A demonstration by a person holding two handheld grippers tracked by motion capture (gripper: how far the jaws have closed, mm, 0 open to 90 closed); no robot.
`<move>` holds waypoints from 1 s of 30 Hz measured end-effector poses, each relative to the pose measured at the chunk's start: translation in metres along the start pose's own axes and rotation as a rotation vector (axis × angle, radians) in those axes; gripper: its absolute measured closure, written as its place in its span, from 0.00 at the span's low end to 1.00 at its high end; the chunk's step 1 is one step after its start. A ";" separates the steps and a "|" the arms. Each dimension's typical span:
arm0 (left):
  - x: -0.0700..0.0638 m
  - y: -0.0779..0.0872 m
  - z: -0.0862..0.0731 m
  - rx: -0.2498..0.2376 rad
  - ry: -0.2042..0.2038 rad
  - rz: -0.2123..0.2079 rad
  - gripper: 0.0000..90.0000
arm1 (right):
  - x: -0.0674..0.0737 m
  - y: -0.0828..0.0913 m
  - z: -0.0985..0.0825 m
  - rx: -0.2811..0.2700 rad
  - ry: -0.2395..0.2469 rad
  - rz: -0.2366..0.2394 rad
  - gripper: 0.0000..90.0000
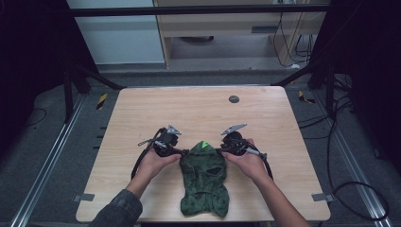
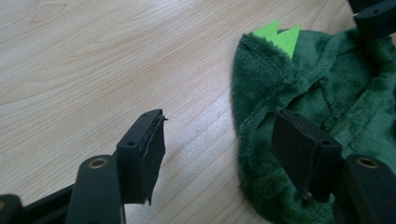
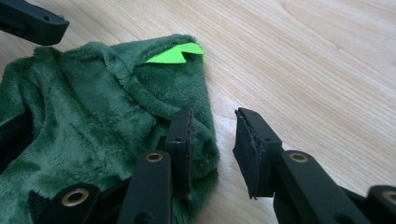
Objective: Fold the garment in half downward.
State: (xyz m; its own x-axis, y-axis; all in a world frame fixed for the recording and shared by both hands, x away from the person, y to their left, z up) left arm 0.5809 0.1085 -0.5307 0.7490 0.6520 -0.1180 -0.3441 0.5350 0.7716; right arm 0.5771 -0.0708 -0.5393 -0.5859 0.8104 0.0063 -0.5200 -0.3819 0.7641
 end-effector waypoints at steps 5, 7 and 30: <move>0.000 -0.003 -0.003 0.026 -0.008 -0.002 0.39 | -0.001 -0.005 -0.004 0.033 0.007 -0.001 0.73; 0.001 -0.003 -0.004 0.029 -0.006 0.002 0.39 | -0.001 -0.006 -0.004 0.033 0.016 0.002 0.72; 0.001 -0.017 -0.016 0.076 -0.005 -0.025 0.46 | 0.004 -0.011 -0.016 0.050 0.051 -0.028 0.73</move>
State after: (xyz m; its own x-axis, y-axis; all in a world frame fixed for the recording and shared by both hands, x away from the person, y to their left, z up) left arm 0.5786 0.1089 -0.5539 0.7595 0.6364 -0.1347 -0.2816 0.5083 0.8139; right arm 0.5708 -0.0703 -0.5582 -0.6032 0.7962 -0.0476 -0.5056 -0.3355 0.7948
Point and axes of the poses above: each handheld gripper's, and its own axes: y roughly backward along the jaws, z roughly out of its top, x roughly to its left, the point moved 9 cm from there along -y, roughly forward along the jaws, and after that the axes turned 7 degrees about -z, right-handed, at the moved point
